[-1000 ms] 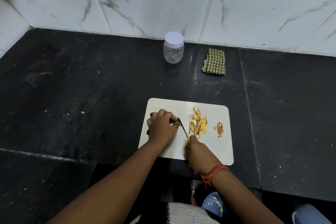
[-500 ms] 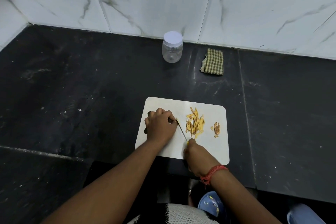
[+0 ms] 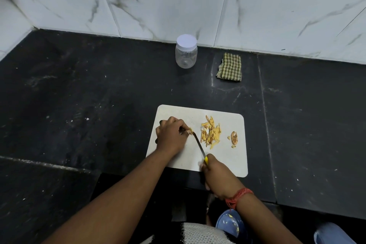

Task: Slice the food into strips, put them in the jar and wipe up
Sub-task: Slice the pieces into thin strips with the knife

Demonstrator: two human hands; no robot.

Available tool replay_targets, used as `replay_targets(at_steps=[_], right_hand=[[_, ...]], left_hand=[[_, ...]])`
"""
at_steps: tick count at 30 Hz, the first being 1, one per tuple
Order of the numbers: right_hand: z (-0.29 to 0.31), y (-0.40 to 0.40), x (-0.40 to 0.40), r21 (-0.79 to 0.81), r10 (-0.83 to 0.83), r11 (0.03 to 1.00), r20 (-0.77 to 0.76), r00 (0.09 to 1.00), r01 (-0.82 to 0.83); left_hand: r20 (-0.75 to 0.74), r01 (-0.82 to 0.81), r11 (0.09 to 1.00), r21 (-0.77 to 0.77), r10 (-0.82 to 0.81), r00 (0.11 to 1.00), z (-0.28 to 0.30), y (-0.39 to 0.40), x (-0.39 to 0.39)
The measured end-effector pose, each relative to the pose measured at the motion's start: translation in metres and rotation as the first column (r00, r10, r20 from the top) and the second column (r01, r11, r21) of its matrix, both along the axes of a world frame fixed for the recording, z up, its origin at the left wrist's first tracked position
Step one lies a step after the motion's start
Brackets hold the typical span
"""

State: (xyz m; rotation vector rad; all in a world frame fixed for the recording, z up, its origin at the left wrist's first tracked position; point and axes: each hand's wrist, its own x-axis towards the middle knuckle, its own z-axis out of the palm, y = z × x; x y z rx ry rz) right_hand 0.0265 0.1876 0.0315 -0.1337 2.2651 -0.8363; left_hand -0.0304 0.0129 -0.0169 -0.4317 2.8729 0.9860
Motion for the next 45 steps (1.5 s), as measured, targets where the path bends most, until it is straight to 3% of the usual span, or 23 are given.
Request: replay_targets(at_steps=[8,17,30,35,39,45], right_hand=[[-0.008,-0.011,-0.010,0.051,0.041,0.998,-0.079,0.996,-0.037],[-0.008,-0.012,-0.014,0.032,-0.035,0.999,-0.036,0.999,0.036],[0.006,-0.005,-0.024,-0.050,-0.110,0.993,-0.044,0.993,0.108],[0.011,0.001,-0.031,-0.055,-0.133,0.990,-0.071,0.989,0.129],[0.014,0.005,-0.034,-0.076,-0.163,0.985,-0.083,0.983,0.157],[0.010,0.011,-0.031,-0.070,-0.152,0.987,-0.084,0.985,0.146]], left_hand=[[-0.006,-0.001,1.000,0.016,0.001,1.000,-0.001,-0.002,0.001],[-0.091,-0.011,1.000,0.004,0.011,0.996,-0.007,-0.003,0.006],[-0.160,-0.016,0.965,-0.262,-0.027,0.987,-0.013,0.012,0.016],[-0.261,-0.006,0.965,-0.260,-0.064,0.963,-0.008,0.027,0.008],[-0.245,0.054,0.964,-0.261,-0.120,0.962,-0.005,0.038,-0.006],[-0.226,0.014,0.972,-0.236,-0.069,0.972,-0.015,0.006,0.005]])
